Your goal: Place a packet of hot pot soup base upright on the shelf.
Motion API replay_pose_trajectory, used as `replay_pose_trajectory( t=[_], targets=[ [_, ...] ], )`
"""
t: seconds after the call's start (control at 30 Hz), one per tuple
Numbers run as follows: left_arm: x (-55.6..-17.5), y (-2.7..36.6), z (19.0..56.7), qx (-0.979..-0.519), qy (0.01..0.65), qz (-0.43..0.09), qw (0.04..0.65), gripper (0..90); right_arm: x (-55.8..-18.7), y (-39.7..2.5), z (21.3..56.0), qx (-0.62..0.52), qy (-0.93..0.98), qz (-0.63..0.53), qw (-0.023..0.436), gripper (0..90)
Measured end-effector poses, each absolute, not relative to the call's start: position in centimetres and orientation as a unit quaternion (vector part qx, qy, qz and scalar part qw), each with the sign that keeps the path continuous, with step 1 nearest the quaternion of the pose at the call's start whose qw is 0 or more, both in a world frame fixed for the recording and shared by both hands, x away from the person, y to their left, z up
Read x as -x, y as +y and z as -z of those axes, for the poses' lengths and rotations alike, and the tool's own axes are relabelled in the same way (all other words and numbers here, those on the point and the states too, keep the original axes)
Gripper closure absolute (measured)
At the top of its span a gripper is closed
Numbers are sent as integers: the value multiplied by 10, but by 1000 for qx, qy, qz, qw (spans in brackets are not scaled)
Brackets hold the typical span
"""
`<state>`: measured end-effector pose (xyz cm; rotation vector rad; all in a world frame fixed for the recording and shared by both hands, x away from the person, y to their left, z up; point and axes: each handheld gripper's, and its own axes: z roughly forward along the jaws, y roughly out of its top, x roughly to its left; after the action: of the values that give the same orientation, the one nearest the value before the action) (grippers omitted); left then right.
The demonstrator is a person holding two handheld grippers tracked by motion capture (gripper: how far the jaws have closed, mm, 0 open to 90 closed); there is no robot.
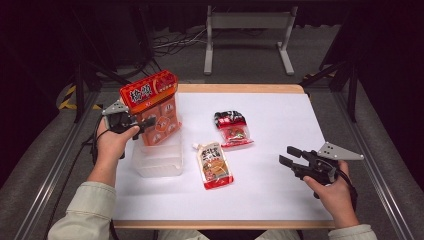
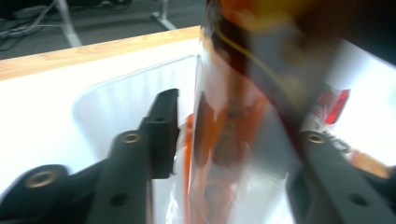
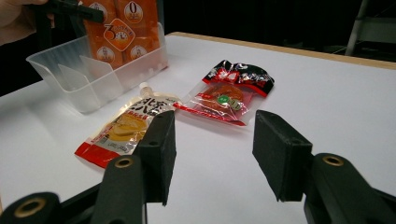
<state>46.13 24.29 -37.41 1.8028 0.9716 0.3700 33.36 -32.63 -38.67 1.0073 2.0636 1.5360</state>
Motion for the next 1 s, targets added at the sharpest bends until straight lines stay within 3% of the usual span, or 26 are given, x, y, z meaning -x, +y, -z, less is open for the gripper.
replay_pose_trajectory(
  t=[0.13, 0.23, 0.4, 0.73, 1.0],
  targets=[
    [-459, 244, 371, -733, 414, -171, 511, 323, -335, -323, 387, -358, 735, -545, 186, 497],
    [-455, 245, 368, -735, 416, -183, 503, 211, -336, -322, 386, -355, 734, -548, 187, 496],
    [-445, 248, 364, -731, 428, -202, 492, 98, -339, -320, 386, -353, 735, -548, 186, 496],
    [-406, 256, 351, -728, 407, -211, 510, 64, -343, -315, 384, -337, 739, -549, 198, 498],
    [-368, 240, 343, -742, 366, -202, 525, 77, -345, -315, 384, -321, 747, -535, 230, 490]
  ],
)
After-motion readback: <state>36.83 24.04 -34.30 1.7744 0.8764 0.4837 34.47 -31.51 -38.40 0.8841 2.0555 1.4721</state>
